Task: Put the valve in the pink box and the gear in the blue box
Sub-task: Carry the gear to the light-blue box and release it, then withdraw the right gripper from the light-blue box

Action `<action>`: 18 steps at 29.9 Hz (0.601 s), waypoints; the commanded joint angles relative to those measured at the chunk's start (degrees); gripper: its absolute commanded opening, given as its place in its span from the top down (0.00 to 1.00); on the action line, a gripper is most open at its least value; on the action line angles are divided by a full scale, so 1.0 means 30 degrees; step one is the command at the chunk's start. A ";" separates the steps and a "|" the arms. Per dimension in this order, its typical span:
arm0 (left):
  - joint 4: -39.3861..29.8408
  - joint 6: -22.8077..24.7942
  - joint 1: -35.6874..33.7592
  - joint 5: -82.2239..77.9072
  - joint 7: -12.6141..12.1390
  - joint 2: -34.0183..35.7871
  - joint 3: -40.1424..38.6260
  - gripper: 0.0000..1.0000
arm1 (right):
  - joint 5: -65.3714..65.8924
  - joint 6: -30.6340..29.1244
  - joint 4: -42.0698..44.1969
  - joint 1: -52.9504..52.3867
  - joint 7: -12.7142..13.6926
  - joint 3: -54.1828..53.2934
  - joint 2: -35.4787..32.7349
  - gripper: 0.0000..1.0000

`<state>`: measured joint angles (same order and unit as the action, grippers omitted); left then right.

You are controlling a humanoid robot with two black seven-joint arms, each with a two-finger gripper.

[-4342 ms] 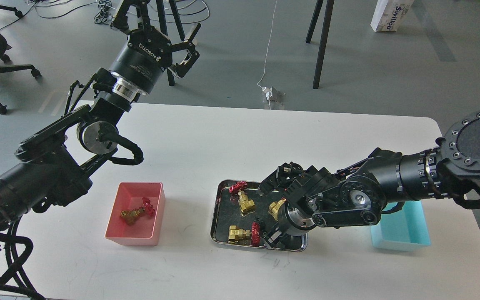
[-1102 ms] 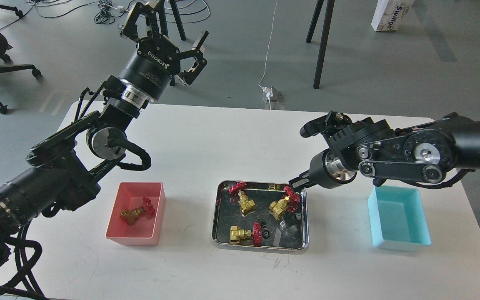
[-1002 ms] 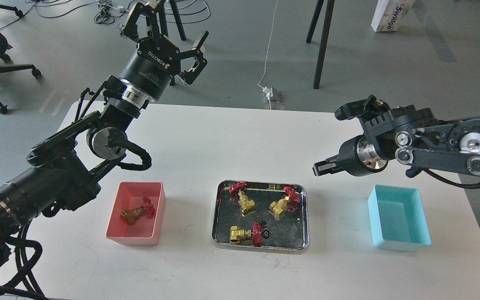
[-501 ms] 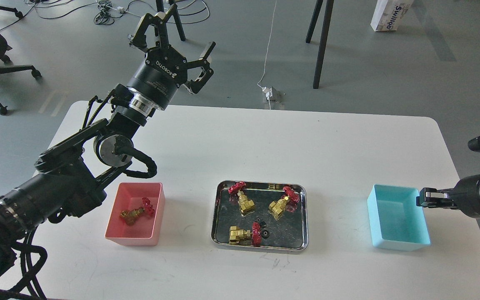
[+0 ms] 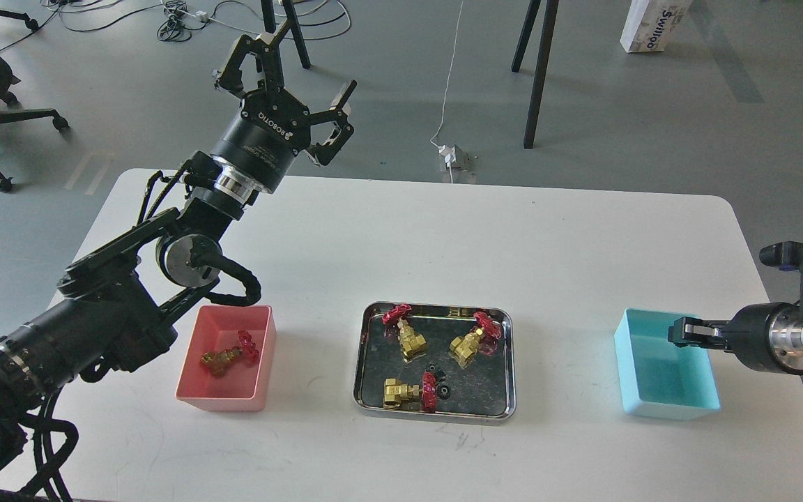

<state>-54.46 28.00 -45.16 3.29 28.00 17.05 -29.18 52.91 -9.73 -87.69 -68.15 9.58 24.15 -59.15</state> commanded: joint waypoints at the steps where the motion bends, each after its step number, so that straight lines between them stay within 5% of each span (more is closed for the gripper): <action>1: 0.0107 0.0000 -0.0065 0.0016 -0.0001 0.0203 0.0001 0.01 | 0.0000 0.0136 -0.0007 0.0072 -0.0029 -0.0111 -0.0057 0.20; 3: 0.0369 0.0000 -0.0270 0.0016 -0.0001 0.0291 0.0001 0.01 | 0.0000 0.0137 -0.0007 0.0072 -0.0029 -0.0373 -0.0116 0.04; 10: 0.2034 0.0000 -0.1789 -0.0043 -0.0001 0.0643 0.0000 0.01 | -0.4671 0.1976 0.0576 0.0159 -0.0495 -0.4905 0.0029 0.03; 14: 0.6100 0.0000 -0.3431 -0.1357 -0.0001 0.0002 0.0031 0.01 | -1.0533 0.4088 0.2913 0.0481 -0.3771 -0.8541 0.1753 0.03; 18: 1.1519 0.0000 -0.5334 -0.1625 -0.0001 -0.1638 0.0118 0.01 | -1.5807 0.3715 0.6343 0.0715 -0.6176 -1.1297 0.4389 0.02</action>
<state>-30.61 28.00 -57.30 -1.05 28.00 15.28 -29.00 16.11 2.39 -75.14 -66.64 -4.20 -4.34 -51.16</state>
